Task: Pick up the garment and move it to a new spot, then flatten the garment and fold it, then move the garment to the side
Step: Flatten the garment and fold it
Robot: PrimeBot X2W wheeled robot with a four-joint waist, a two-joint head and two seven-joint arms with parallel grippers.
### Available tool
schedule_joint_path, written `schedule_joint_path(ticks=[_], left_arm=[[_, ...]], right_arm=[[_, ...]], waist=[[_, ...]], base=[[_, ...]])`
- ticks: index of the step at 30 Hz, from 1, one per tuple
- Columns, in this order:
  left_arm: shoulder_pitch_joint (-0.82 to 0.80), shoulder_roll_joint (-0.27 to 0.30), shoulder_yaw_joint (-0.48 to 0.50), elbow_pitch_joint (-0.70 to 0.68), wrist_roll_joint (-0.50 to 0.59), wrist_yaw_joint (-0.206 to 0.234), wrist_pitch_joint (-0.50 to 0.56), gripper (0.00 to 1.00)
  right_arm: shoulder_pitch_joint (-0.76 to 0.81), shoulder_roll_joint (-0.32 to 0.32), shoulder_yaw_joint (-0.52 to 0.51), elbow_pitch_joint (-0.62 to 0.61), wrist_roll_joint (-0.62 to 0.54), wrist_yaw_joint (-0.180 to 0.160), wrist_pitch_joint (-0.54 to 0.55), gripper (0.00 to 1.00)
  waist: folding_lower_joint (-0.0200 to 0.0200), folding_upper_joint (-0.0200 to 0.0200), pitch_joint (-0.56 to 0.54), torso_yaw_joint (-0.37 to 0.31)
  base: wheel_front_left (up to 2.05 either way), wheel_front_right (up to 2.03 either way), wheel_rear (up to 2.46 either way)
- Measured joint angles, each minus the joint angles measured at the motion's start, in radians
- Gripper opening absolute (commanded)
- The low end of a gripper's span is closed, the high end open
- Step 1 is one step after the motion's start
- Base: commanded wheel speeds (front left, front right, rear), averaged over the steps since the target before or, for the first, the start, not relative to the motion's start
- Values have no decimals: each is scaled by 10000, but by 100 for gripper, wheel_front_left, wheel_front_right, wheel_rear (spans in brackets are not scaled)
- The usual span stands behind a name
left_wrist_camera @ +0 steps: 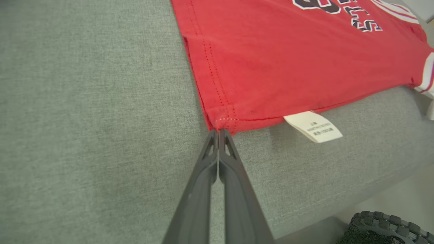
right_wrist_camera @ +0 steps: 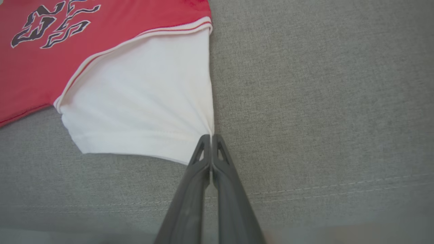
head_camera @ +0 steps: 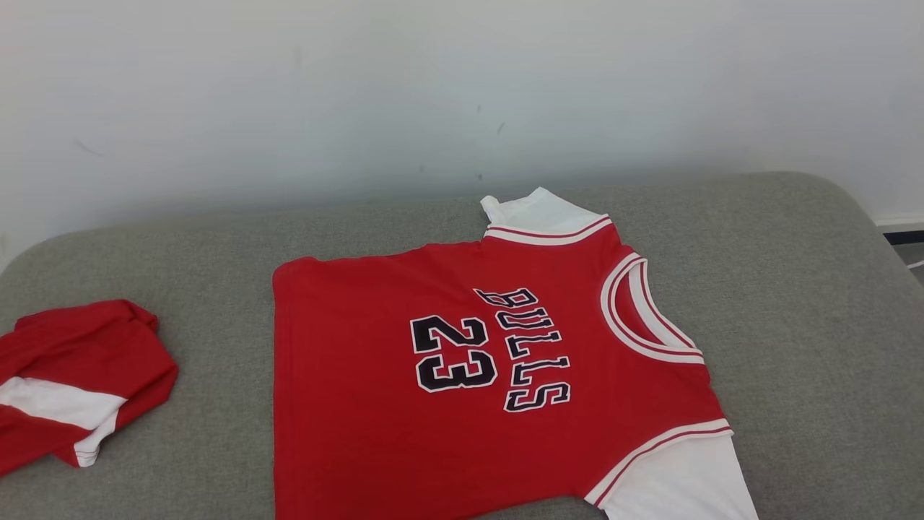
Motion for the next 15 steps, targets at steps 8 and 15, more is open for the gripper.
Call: schedule_joint_path(ticks=[8,15], left_arm=[[-84,-151,-180,221,36,25,443,0],[-242,-188,-178,307,38,40,646,42]], right_arm=[[-231,-33,328,278,-242,-174,437,0],[-520,48,537,408,-474,-263,652,0]], waist=[[0,0,137,222],[0,0,185,297]], base=[[0,0,0],[0,0,0]])
